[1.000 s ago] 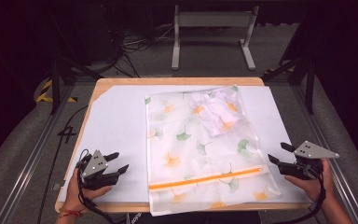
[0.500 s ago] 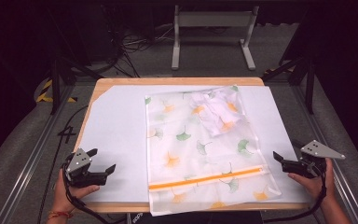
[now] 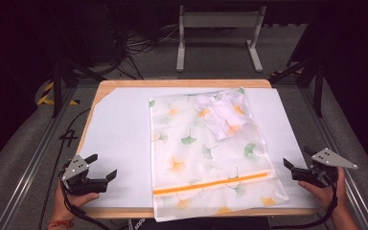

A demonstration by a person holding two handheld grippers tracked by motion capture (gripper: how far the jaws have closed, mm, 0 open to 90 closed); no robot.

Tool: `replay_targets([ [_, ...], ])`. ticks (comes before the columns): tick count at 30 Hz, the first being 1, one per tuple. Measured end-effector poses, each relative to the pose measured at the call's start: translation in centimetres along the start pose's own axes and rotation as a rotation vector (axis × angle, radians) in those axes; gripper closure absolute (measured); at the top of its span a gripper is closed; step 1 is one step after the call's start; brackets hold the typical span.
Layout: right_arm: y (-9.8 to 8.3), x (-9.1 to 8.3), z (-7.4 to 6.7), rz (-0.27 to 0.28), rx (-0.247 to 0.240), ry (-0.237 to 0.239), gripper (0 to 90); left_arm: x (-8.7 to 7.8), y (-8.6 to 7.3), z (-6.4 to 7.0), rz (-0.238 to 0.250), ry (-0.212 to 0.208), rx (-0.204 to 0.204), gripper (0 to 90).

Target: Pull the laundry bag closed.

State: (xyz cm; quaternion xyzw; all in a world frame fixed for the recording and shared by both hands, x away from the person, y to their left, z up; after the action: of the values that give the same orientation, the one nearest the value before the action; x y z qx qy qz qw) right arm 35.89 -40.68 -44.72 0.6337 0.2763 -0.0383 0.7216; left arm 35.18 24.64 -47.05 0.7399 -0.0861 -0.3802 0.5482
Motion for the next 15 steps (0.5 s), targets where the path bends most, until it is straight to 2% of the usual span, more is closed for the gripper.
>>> replay_targets([
  [1,-0.16,0.12,-0.18,-0.010,0.003,0.003,12.3,-0.11,-0.01,0.02,0.012,0.004,-0.019,8.1],
  [5,-0.22,0.19,-0.45,-0.019,-0.011,-0.002,12.4,-0.06,-0.02,0.14,0.017,-0.004,-0.028,8.0],
  [10,-0.31,0.32,-0.71,-0.026,-0.026,-0.002,12.4,0.14,0.22,0.42,0.012,-0.008,-0.014,8.1],
  [15,-0.74,0.58,-0.57,-0.048,-0.015,-0.007,13.7,0.43,0.31,0.62,-0.004,-0.008,0.000,8.4],
])
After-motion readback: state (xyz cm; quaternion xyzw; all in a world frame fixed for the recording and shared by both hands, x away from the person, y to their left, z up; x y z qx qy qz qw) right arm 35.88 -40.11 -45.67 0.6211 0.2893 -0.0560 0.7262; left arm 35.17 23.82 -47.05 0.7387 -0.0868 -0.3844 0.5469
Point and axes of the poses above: each handheld gripper's, and its own axes: x roughly forward along the jaws, y roughly out of its top, z roughly to its right, the point moved 5 cm from there along x, roughly forward along the jaws, and after that the axes turned 8 degrees about x, right-handed, at the moved point
